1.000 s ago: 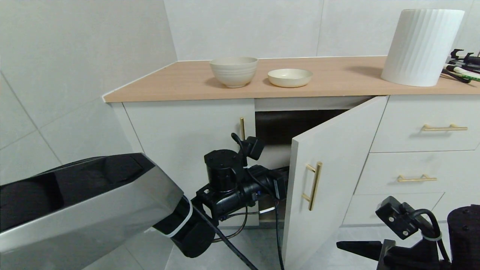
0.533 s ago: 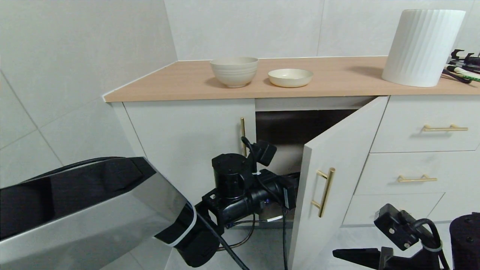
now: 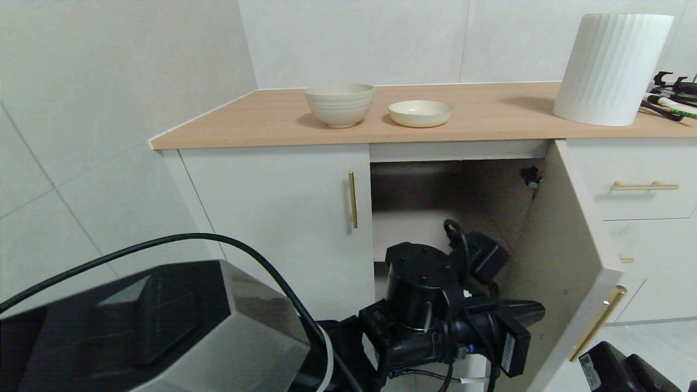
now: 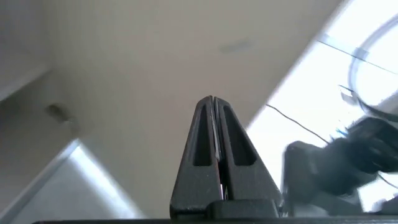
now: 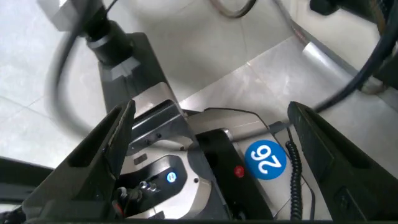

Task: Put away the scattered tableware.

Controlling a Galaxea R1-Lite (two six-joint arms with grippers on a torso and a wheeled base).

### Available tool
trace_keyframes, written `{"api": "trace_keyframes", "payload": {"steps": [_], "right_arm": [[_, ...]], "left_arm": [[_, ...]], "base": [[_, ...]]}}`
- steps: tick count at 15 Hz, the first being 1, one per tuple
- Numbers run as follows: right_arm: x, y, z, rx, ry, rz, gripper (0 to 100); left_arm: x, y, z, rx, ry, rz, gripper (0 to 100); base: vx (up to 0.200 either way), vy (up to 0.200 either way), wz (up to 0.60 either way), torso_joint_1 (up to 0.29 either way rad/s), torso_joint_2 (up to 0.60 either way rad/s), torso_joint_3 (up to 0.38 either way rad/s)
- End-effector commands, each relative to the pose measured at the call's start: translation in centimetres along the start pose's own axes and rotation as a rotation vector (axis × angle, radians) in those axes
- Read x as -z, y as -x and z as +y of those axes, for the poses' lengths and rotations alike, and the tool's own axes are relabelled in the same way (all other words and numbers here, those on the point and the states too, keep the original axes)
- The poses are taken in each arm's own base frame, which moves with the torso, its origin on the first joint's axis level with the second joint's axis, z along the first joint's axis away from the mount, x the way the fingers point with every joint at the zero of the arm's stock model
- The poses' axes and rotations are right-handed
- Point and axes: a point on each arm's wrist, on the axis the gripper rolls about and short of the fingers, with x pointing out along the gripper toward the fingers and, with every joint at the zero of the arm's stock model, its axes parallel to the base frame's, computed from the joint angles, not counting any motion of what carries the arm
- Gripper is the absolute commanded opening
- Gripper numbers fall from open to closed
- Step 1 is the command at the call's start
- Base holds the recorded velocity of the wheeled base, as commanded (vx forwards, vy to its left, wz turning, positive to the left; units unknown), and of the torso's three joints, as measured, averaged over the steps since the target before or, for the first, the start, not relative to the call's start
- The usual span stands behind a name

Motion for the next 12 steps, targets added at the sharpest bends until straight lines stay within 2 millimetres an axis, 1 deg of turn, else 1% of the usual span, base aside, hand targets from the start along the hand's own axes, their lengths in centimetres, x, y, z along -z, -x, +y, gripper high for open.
{"api": "trace_keyframes", "payload": {"steps": [1, 2, 5, 7, 8, 9, 10, 11, 12], "right_arm": [[0.0, 0.3, 0.1, -0.007, 0.005, -0.010, 100], [0.0, 0.3, 0.1, -0.005, 0.007, -0.010, 100], [-0.3, 0.1, 0.1, 0.003, 0.004, -0.022, 100], [-1.1, -0.2, -0.5, 0.038, -0.009, -0.043, 100], [-1.3, -0.3, -0.8, 0.053, -0.013, -0.051, 100], [-2.0, -0.4, -1.7, 0.110, -0.025, -0.076, 100], [-2.7, -0.5, -2.4, 0.167, -0.034, -0.106, 100], [-3.2, -0.7, -2.8, 0.195, -0.037, -0.120, 100], [-3.8, -0.9, -3.1, 0.231, -0.040, -0.133, 100]], "left_arm": [[-0.6, 1.1, -0.1, -0.018, 0.000, -0.010, 0], [-1.0, 1.6, 0.0, -0.033, 0.000, -0.018, 0], [-3.0, 6.0, 1.8, -0.132, 0.010, -0.051, 0], [-3.4, 9.6, 2.5, -0.199, 0.025, -0.051, 0], [-3.4, 10.7, 2.8, -0.222, 0.032, -0.050, 0], [-3.3, 13.4, 3.6, -0.287, 0.043, -0.044, 0], [-3.1, 15.9, 5.0, -0.369, 0.018, -0.035, 0], [-2.9, 17.7, 5.7, -0.423, -0.013, -0.030, 0], [-2.8, 20.3, 6.0, -0.489, -0.038, -0.027, 0]], "base": [[0.000, 0.000, 0.00, 0.000, 0.00, 0.000], [0.000, 0.000, 0.00, 0.000, 0.00, 0.000], [0.000, 0.000, 0.00, 0.000, 0.00, 0.000], [0.000, 0.000, 0.00, 0.000, 0.00, 0.000], [0.000, 0.000, 0.00, 0.000, 0.00, 0.000], [0.000, 0.000, 0.00, 0.000, 0.00, 0.000], [0.000, 0.000, 0.00, 0.000, 0.00, 0.000], [0.000, 0.000, 0.00, 0.000, 0.00, 0.000], [0.000, 0.000, 0.00, 0.000, 0.00, 0.000]]}}
